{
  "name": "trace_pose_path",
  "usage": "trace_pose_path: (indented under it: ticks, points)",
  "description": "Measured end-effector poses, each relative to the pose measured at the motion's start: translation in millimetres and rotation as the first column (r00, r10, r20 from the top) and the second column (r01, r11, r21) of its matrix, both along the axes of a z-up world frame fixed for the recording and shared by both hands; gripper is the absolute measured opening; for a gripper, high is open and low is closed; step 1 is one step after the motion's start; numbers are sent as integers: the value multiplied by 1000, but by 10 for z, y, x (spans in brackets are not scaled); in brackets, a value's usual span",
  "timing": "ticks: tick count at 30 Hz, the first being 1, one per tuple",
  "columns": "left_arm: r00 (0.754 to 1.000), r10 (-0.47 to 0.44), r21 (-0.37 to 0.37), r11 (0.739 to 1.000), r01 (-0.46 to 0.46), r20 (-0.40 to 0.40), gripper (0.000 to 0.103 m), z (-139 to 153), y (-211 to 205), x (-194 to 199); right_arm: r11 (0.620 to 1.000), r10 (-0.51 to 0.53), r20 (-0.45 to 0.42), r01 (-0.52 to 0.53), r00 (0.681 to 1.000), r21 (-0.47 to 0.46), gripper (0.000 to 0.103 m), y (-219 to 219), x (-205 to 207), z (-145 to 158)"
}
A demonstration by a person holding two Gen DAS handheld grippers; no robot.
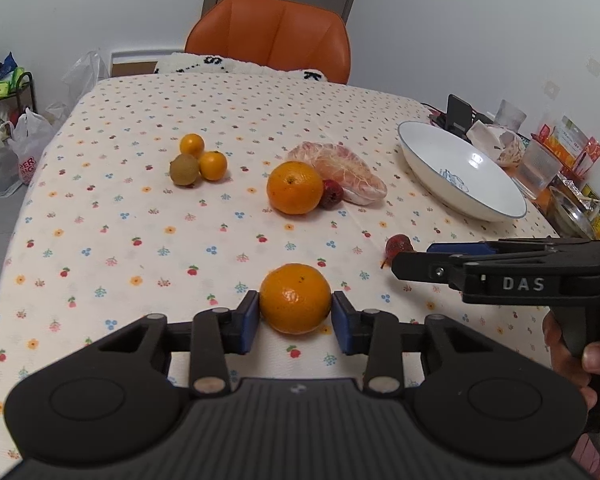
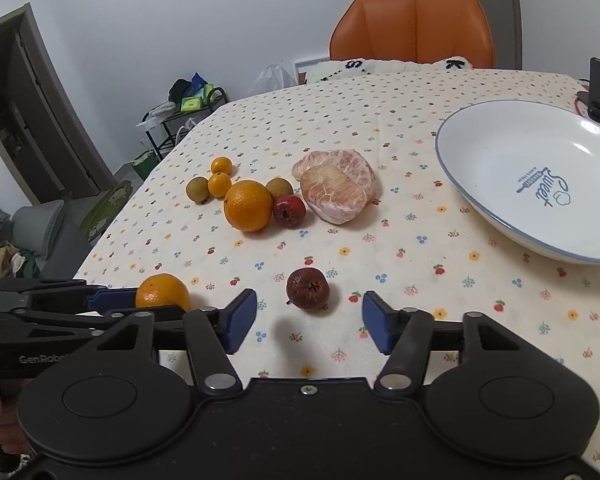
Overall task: Organize fruits
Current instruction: 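Grasp the orange with the left tool while the right tool grasps the red date, then carry the orange and red date over the white plate with both tools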
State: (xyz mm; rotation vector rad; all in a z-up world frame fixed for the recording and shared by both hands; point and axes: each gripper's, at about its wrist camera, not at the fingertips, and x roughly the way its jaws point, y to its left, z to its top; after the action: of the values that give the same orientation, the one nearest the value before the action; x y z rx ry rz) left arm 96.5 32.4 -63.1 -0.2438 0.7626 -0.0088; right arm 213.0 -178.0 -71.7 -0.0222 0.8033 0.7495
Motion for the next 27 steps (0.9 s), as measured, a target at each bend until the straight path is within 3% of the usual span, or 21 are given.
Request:
trace_pose_path:
  ticks: [5, 7, 9, 15, 27]
  points:
    - [1000, 3, 3, 1000, -3, 13, 37, 20, 21, 4, 1000, -3, 2, 3, 1000, 2, 44, 26, 41, -28]
    - [1000, 4, 5, 1000, -4, 22, 37, 33, 20, 12, 1000, 6, 7, -6, 1000, 0, 28, 52, 53, -39]
    - [1000, 4, 4, 1000, -4, 30, 37, 47, 13, 23, 1000, 3, 3, -3, 1000, 7, 23, 48, 86, -46]
    - [999, -24, 1, 1000, 24, 41, 37, 77, -79, 107, 999, -12, 16, 12, 1000, 33, 23, -83, 85, 19]
    - [992, -89, 13, 996, 88, 85, 37, 210, -394, 384, 989, -148, 81, 145, 986, 42, 23, -536, 126, 211]
